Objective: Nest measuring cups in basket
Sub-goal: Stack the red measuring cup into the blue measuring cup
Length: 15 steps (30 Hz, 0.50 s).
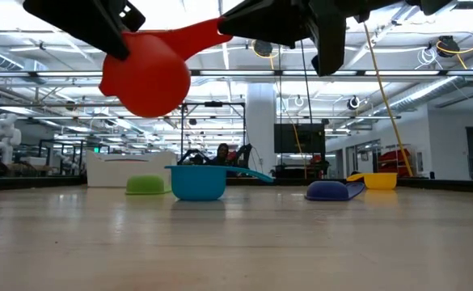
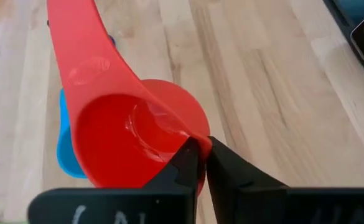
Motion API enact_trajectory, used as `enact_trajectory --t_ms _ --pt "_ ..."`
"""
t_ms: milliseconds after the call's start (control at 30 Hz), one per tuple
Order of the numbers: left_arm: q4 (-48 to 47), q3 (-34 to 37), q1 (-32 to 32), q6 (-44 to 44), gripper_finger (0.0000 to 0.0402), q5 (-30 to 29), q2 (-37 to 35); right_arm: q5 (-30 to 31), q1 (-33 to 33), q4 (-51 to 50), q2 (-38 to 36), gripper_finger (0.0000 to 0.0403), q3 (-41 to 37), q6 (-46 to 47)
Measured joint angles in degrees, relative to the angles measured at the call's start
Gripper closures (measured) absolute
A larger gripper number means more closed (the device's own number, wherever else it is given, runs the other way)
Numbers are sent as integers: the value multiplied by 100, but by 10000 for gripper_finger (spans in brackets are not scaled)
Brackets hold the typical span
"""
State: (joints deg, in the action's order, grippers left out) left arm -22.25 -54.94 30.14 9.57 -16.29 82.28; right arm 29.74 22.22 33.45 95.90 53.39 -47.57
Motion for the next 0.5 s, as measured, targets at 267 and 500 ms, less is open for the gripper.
enact_trajectory --t_ms 267,500 --pt "-375 9 -288 -400 386 59 -134 371 9 -382 -3 319 0 607" --pt "-910 -2 -576 -1009 393 6 -736 354 -107 -1178 0 265 0 1797"
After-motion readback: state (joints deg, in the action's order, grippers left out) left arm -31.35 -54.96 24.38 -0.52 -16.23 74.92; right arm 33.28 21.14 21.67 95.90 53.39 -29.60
